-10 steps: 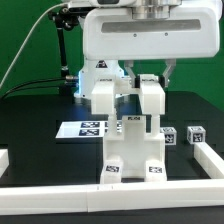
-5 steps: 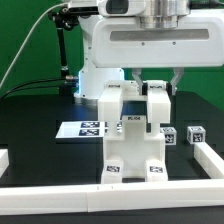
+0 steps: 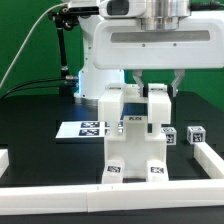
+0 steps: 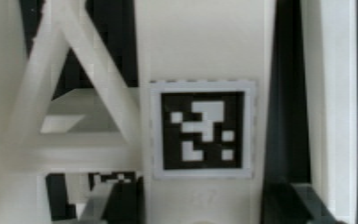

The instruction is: Assemble chair

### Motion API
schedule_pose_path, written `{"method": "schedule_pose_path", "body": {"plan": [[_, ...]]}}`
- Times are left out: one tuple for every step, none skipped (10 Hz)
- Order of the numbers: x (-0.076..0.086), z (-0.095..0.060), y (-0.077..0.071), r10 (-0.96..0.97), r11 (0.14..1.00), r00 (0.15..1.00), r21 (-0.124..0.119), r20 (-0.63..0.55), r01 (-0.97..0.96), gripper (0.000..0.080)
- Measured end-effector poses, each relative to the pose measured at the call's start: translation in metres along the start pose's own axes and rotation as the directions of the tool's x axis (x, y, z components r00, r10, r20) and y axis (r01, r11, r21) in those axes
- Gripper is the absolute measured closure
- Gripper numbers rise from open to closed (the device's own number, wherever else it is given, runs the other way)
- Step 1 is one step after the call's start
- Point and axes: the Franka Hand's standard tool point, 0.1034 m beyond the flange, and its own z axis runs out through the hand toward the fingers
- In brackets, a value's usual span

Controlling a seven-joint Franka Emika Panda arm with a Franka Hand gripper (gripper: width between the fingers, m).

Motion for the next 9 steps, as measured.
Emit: {"method": "schedule_pose_path", "body": {"plan": [[-0.001, 0.003, 0.001, -0.029, 1.000, 1.000, -0.001, -0.004, 0.029, 0.0515], [-0.003, 0.007, 0.002, -0.037, 0.999, 0.999, -0.003, -0.002, 0.037, 0.0515], [-0.007, 0.011, 0.004, -0.041, 0.999, 0.999, -0.005, 0.006, 0.041, 0.0515], [-0.009, 0.013, 0.004, -0.039, 0.999, 0.999, -0.006, 0.009, 0.039, 0.0515], [-0.009, 0.016, 0.005, -0.038, 0.999, 0.999, -0.009, 0.013, 0.039, 0.0515], [-0.010, 0.020, 0.005, -0.039, 0.999, 0.999, -0.011, 0.014, 0.039, 0.0515], [-0.010, 0.025, 0.006, -0.039, 0.999, 0.999, -0.014, 0.015, 0.039, 0.0515], [-0.010, 0.029, 0.007, -0.040, 0.999, 0.999, -0.017, 0.016, 0.040, 0.0515], [-0.009, 0.031, 0.007, -0.040, 0.999, 0.999, -0.019, 0.012, 0.040, 0.0515]]}}
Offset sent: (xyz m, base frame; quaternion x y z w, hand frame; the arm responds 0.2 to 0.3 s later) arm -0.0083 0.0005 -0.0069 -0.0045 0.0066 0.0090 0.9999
